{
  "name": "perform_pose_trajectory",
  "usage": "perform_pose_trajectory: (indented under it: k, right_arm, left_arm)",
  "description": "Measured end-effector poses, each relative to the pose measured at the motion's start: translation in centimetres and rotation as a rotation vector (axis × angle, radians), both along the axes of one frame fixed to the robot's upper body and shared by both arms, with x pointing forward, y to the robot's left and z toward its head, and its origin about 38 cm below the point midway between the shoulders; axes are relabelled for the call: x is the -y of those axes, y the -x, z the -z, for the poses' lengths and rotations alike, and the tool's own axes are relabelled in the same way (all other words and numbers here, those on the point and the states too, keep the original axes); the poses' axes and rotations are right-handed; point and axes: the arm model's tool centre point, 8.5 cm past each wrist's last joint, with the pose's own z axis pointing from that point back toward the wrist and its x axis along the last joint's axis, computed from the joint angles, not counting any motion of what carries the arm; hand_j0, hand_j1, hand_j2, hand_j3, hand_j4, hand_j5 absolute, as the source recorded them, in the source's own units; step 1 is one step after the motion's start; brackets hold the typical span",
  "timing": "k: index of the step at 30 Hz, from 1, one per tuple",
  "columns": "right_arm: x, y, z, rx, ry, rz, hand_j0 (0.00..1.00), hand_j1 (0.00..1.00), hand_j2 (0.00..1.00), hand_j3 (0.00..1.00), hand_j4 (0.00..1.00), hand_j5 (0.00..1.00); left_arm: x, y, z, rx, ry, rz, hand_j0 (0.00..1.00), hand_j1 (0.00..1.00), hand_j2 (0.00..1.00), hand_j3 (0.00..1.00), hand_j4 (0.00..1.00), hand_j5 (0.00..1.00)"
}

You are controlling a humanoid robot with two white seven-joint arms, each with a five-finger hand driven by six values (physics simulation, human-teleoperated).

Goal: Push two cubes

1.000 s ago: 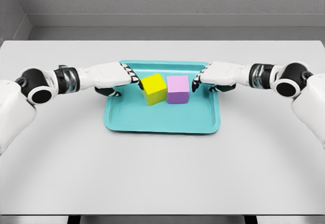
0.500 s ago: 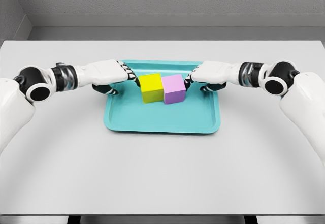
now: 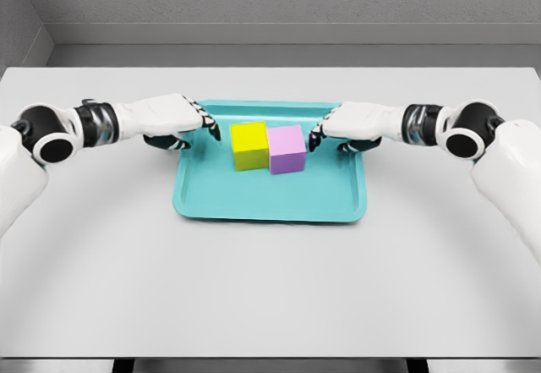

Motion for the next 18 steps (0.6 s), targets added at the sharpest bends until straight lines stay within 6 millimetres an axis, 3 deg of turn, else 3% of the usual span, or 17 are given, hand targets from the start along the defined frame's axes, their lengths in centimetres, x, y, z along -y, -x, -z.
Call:
perform_pose_trajectory:
  k: [5, 7, 12, 18]
  right_arm:
    - [1.3, 0.3, -0.7, 0.02, 0.016, 0.005, 0.62, 0.62, 0.62, 0.62, 0.62, 0.62]
    - [1.8, 1.0, -2.5, 0.072, 0.026, -0.021, 0.62, 0.62, 0.62, 0.62, 0.62, 0.62]
    - [2.0, 4.4, -6.6, 0.189, 0.011, -0.11, 0.62, 0.62, 0.62, 0.62, 0.62, 0.62]
    - [0.4, 8.5, -7.6, 0.212, -0.008, -0.232, 0.62, 0.62, 0.62, 0.62, 0.62, 0.62]
  left_arm:
    - [-2.0, -0.3, -1.3, 0.014, 0.013, -0.033, 0.64, 0.64, 0.64, 0.64, 0.64, 0.64]
    - [-3.1, -0.2, -1.8, 0.016, 0.018, -0.05, 0.64, 0.64, 0.64, 0.64, 0.64, 0.64]
    - [-5.7, 0.1, -2.6, 0.012, 0.026, -0.087, 0.65, 0.65, 0.65, 0.65, 0.65, 0.65]
    - [-9.6, 0.9, -3.7, 0.006, 0.018, -0.142, 0.67, 0.67, 0.67, 0.67, 0.67, 0.67]
